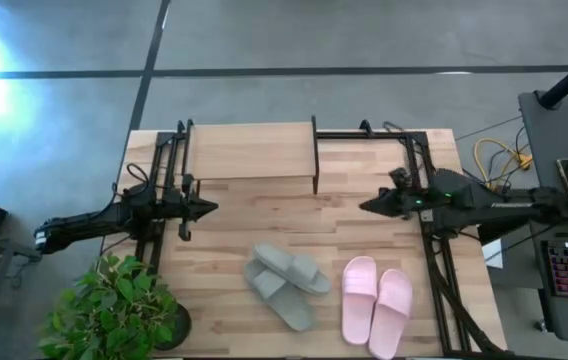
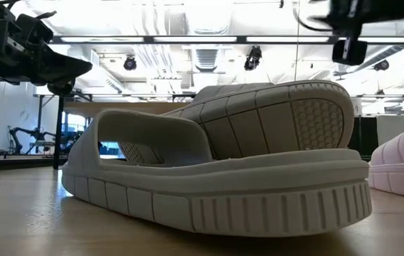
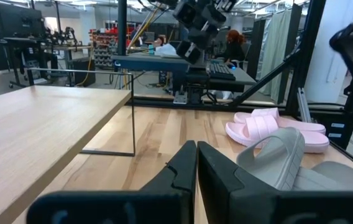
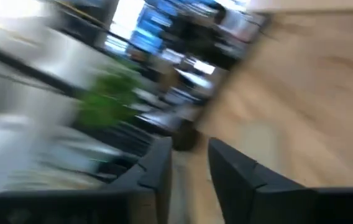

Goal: Pick and place slides into the shelf
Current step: Put the right pink slipper on the shelf

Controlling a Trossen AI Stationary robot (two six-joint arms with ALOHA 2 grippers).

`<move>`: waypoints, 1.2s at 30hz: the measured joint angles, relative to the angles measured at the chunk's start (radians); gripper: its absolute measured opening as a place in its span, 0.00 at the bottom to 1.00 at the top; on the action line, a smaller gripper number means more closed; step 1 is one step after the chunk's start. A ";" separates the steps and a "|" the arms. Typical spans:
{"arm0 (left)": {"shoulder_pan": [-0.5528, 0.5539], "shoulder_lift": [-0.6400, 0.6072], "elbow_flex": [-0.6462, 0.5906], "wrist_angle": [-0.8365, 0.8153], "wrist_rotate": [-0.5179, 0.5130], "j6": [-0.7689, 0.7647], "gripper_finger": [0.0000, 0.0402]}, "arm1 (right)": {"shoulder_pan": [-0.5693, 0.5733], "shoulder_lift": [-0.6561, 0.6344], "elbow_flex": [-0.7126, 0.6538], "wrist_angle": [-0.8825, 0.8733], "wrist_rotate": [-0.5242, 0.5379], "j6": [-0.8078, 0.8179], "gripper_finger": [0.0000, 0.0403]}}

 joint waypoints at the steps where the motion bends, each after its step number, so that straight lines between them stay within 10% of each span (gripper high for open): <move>1: 0.000 0.000 0.000 0.000 0.000 0.000 0.00 | 0.002 0.055 0.065 -0.106 0.014 -0.024 0.29; 8: 0.000 0.000 0.000 0.000 0.000 0.000 0.00 | 0.098 0.372 0.450 -0.833 0.109 -0.046 0.41; 16: 0.000 -0.001 0.000 0.000 0.000 0.000 0.00 | 0.440 0.608 0.753 -1.255 0.327 0.218 0.43; 22: 0.000 -0.001 0.000 0.000 0.000 0.000 0.00 | 0.701 0.788 0.887 -1.401 0.422 0.493 0.43; 36: 0.000 -0.001 0.000 0.000 0.000 0.000 0.00 | 0.970 1.183 1.026 -1.444 0.246 0.667 0.43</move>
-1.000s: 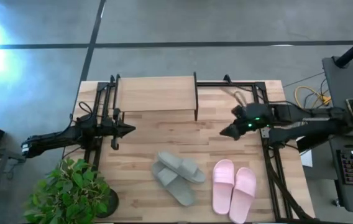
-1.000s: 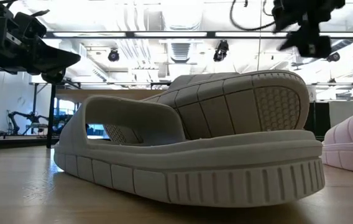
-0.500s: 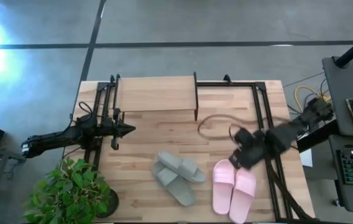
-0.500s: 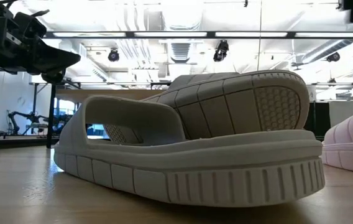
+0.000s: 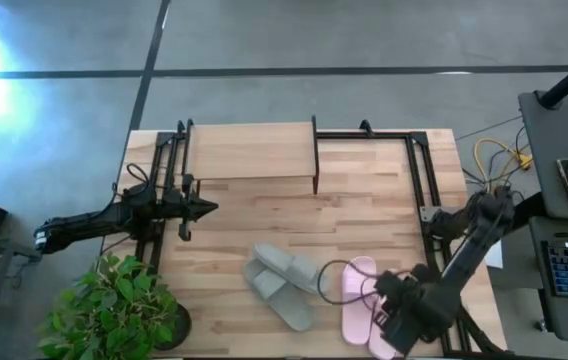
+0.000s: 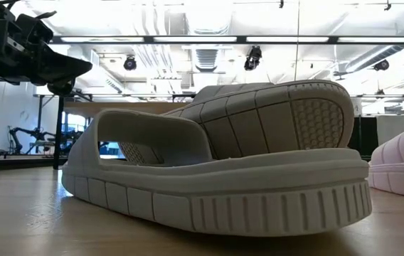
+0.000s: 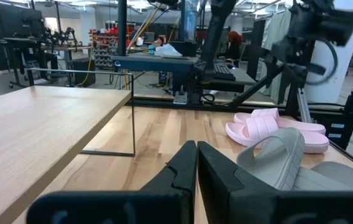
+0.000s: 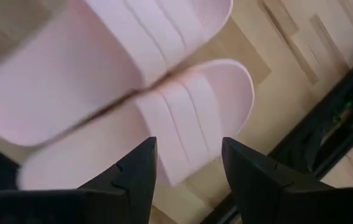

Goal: Pick and place slides into the shelf
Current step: Put the right pink slipper on the shelf

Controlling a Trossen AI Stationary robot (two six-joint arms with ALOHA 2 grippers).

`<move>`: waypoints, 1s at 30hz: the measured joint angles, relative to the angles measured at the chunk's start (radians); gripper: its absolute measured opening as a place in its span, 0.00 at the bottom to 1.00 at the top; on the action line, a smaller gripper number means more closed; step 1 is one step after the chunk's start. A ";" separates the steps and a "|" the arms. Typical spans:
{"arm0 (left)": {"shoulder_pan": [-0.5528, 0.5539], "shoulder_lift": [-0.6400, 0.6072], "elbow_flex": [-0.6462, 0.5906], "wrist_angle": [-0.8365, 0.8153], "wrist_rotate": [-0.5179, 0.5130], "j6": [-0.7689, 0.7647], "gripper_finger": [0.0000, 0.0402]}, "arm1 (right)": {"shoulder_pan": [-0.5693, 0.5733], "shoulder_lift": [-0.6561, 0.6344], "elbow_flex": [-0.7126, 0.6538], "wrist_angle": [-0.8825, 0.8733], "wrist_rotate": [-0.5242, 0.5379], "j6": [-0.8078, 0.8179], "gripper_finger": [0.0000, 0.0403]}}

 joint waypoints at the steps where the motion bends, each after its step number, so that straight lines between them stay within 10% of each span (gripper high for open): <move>1: 0.000 0.000 0.000 0.000 0.000 0.000 0.00 | 0.012 0.018 0.000 -0.001 -0.004 0.000 0.43; 30: 0.000 0.001 0.000 0.000 0.000 0.000 0.00 | 0.084 0.199 0.051 -0.077 -0.151 -0.098 0.43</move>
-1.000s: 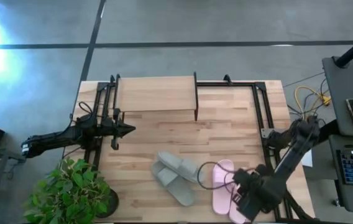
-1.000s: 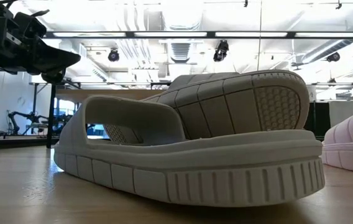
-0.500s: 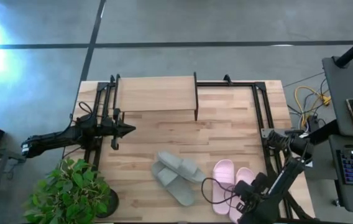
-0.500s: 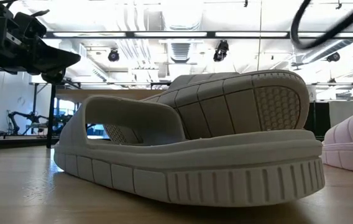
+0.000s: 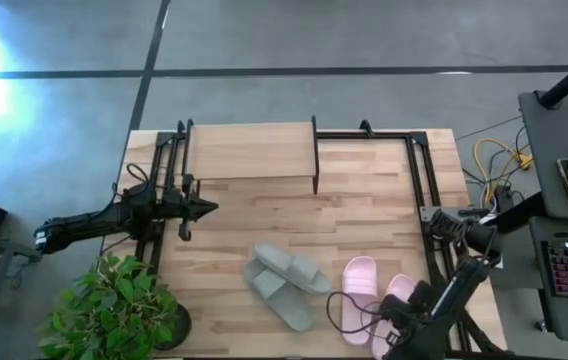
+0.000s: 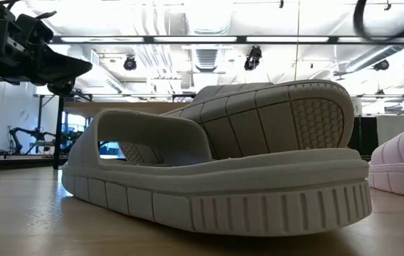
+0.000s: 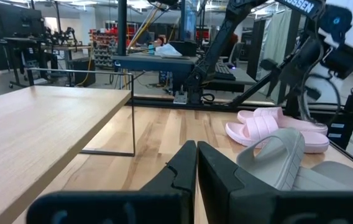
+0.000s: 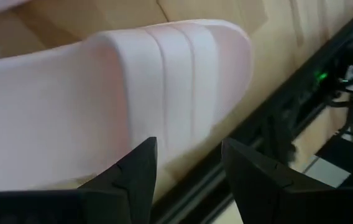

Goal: Pick and place slides into the shelf
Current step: Put the right pink slipper on the shelf

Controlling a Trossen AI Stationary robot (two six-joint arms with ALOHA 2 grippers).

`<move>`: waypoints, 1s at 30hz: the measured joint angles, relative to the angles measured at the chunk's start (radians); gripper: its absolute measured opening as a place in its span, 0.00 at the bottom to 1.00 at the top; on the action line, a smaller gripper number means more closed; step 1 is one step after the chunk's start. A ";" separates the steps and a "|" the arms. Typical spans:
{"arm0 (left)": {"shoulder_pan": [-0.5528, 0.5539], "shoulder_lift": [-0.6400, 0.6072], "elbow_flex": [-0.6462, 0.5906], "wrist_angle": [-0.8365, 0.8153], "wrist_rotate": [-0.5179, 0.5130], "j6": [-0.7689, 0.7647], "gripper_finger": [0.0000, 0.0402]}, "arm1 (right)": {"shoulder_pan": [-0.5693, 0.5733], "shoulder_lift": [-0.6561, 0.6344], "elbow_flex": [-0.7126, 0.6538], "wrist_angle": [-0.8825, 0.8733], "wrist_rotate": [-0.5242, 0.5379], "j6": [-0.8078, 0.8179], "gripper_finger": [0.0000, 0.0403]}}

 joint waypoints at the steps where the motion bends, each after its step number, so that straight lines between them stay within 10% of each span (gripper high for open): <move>1: 0.000 0.000 0.000 0.000 0.000 0.000 0.00 | 0.000 -0.010 0.012 -0.008 0.013 0.000 0.43; 30: 0.000 0.001 0.000 0.000 0.000 0.000 0.00 | 0.015 0.030 -0.022 0.120 0.153 -0.069 0.43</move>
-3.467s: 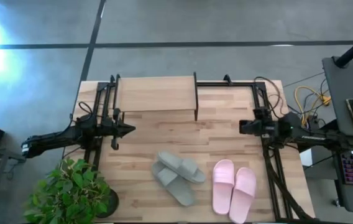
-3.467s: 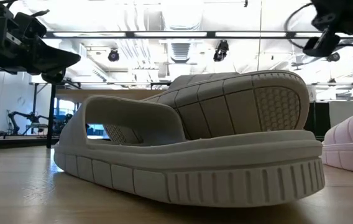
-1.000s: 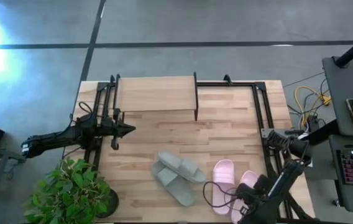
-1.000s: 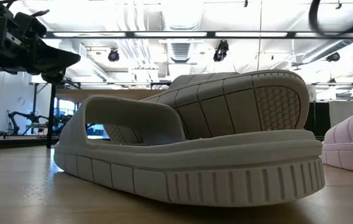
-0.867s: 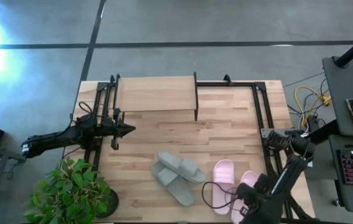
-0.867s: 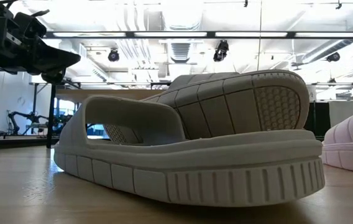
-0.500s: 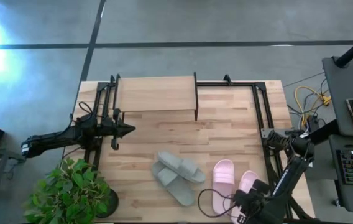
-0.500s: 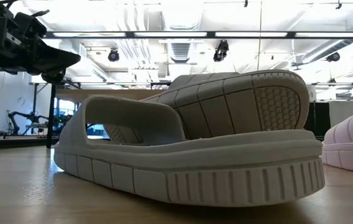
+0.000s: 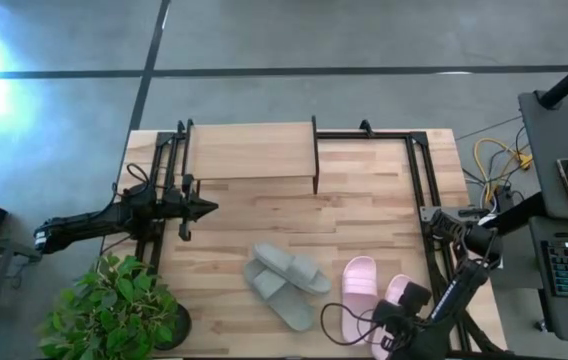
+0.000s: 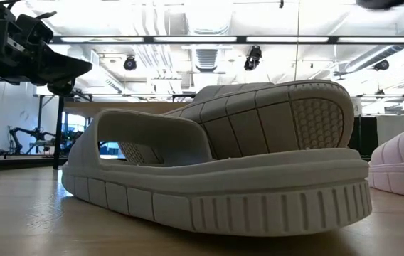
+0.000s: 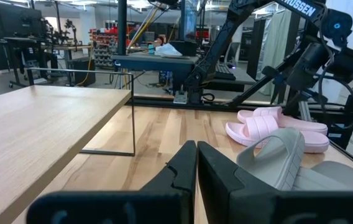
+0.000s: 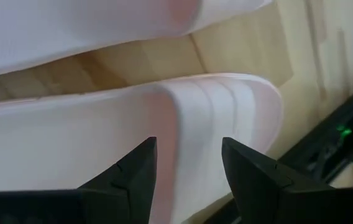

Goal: Pick and place slides into the shelf
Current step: Put the right pink slipper on the shelf

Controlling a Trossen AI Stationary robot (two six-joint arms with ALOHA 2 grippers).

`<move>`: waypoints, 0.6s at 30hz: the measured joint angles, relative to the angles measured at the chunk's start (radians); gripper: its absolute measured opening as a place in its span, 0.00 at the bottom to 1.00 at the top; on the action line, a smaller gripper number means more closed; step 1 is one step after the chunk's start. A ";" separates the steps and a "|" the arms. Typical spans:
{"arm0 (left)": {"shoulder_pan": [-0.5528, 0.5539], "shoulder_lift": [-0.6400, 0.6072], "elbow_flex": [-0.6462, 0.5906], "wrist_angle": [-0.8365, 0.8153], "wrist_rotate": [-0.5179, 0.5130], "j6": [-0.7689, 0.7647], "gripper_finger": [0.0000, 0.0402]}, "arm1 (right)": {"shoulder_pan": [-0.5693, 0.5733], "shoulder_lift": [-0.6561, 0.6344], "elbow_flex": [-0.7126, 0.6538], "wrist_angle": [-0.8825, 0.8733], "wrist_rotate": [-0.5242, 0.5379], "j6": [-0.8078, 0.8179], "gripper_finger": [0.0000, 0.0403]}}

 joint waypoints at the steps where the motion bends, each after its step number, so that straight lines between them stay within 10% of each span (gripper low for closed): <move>1: 0.000 0.000 0.000 0.000 0.000 0.000 0.00 | 0.000 0.000 0.000 0.009 0.000 0.001 0.43; 18: 0.000 0.000 0.000 0.000 0.000 0.000 0.00 | 0.017 0.069 -0.090 -0.015 0.010 0.029 0.43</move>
